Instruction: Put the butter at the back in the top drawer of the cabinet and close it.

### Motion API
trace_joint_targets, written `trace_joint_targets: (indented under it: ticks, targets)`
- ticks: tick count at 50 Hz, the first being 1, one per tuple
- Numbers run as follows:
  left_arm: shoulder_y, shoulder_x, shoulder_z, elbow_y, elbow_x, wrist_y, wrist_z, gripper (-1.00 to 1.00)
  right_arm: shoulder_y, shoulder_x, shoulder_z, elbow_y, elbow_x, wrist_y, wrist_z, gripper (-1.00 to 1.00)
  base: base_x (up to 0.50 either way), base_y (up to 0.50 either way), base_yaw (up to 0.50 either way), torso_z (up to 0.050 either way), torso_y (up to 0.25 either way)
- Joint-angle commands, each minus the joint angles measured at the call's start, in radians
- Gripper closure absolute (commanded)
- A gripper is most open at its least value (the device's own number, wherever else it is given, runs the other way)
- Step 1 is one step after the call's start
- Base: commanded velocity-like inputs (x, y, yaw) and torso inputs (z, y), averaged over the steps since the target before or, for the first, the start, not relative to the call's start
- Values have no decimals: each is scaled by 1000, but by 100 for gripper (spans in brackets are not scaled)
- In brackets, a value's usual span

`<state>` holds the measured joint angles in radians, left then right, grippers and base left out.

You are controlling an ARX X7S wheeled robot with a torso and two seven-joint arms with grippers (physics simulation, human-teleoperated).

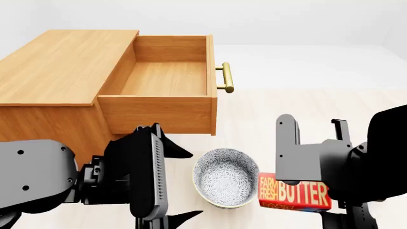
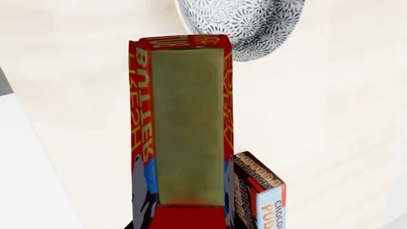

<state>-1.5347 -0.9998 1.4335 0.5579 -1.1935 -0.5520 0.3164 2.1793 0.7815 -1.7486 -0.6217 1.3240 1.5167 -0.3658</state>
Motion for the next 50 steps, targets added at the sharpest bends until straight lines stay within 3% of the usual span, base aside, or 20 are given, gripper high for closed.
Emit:
trace_joint_targets:
  ticks: [1, 50]
  targets:
    - [-15, 34, -2, -39, 4, -14, 24, -100, 34, -30, 14, 7, 10, -18, 31, 100, 0, 0, 0, 0, 0]
    - [3, 117, 12, -79, 53, -11, 66, -100, 59, -151, 65, 30, 111, -66, 87, 100, 0, 0, 0, 0, 1]
